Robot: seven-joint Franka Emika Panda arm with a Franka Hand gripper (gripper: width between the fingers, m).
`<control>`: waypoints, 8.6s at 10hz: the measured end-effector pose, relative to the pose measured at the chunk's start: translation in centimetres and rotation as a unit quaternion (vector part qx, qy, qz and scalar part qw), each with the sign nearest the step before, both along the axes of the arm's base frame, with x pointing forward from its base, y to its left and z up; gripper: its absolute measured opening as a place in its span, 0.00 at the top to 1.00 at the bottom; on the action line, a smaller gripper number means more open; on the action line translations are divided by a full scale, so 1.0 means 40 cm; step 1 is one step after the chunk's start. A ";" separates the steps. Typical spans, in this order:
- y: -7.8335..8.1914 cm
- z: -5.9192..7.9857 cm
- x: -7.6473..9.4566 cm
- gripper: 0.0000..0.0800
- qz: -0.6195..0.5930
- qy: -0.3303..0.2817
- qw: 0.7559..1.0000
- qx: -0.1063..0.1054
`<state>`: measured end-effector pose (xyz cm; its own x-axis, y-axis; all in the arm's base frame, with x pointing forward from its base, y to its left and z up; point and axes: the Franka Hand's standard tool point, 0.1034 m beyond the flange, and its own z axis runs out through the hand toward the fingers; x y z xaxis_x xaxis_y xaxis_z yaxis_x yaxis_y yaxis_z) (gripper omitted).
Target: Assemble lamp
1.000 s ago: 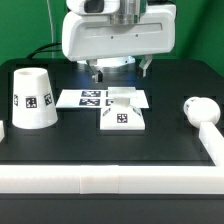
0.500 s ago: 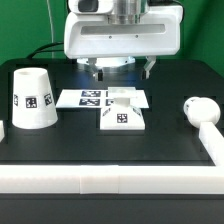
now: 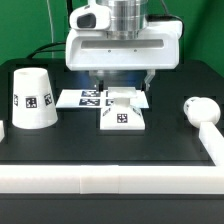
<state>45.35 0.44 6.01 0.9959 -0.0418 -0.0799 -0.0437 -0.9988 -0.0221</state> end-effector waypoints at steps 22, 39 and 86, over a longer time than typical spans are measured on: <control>0.145 -0.026 0.305 0.33 -0.019 -0.043 0.999 0.012; 0.213 -0.025 0.452 0.13 -0.007 -0.054 0.998 0.014; 0.290 0.147 0.202 0.28 0.081 0.330 0.938 0.068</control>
Offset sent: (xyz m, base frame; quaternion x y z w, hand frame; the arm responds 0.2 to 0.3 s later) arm -0.0057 -0.0029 -0.0025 -0.0099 -0.0048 -0.0003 0.9999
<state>53.43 12.06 11.91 0.7207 0.1602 -0.6745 0.0592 -0.9836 -0.1704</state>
